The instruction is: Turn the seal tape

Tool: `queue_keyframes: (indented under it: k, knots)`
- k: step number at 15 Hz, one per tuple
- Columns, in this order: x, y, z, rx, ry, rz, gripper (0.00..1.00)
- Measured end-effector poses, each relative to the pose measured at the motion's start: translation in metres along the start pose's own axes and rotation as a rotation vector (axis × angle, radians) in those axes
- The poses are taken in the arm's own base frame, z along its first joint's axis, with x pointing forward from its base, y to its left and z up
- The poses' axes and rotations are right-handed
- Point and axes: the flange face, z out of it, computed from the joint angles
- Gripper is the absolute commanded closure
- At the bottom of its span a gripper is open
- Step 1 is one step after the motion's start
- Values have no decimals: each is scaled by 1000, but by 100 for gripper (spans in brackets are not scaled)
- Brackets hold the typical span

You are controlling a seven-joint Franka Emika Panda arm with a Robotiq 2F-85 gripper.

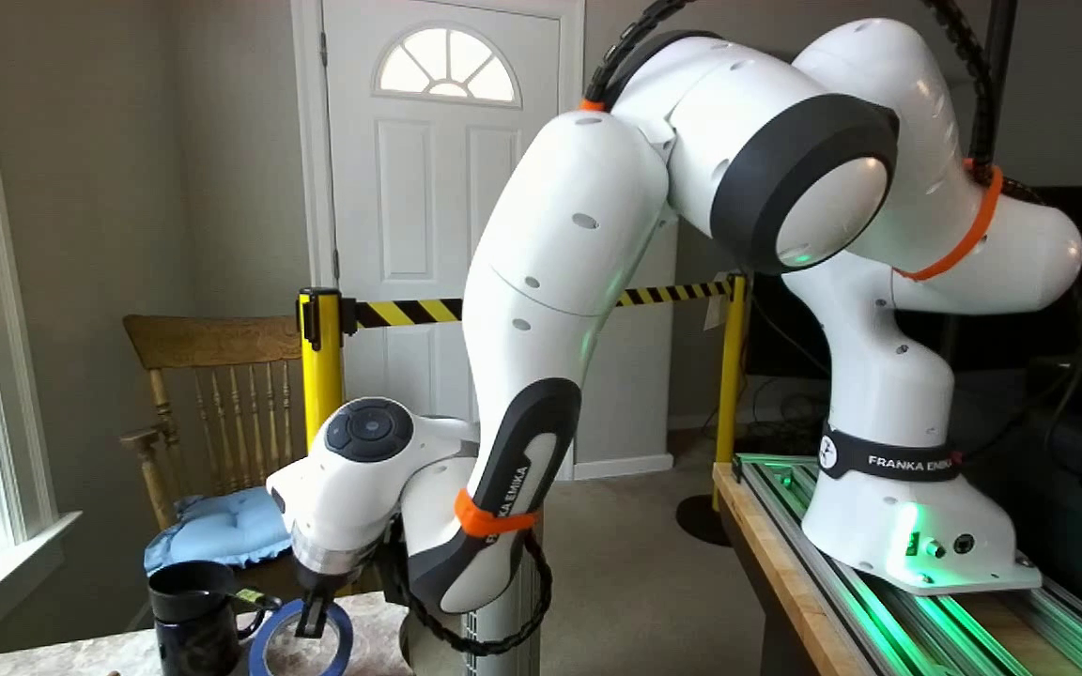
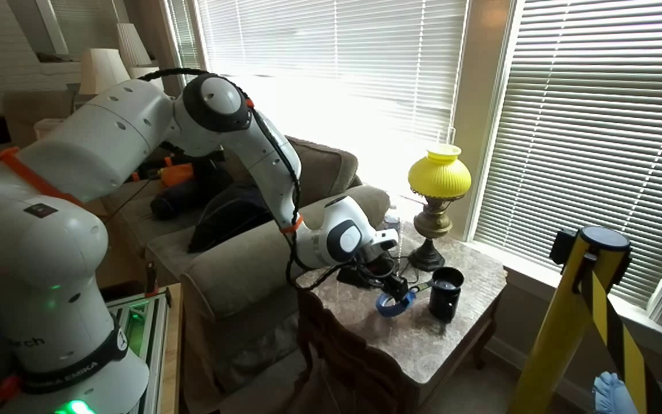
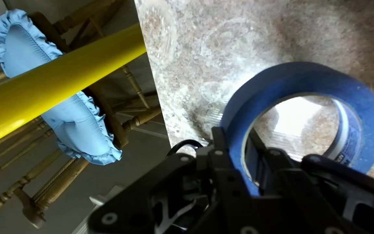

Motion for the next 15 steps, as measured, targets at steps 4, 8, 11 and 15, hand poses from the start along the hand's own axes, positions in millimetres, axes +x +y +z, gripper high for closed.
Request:
queue_keyframes:
  k: [4,8,11,15]
  knots:
    - [-2,-4,-1,-46,13,0,95]
    - [-1,-7,-5,-92,43,-9,95]
    - [-2,-14,-7,-96,74,-22,95]
    - [-9,-39,-7,17,74,-37,95]
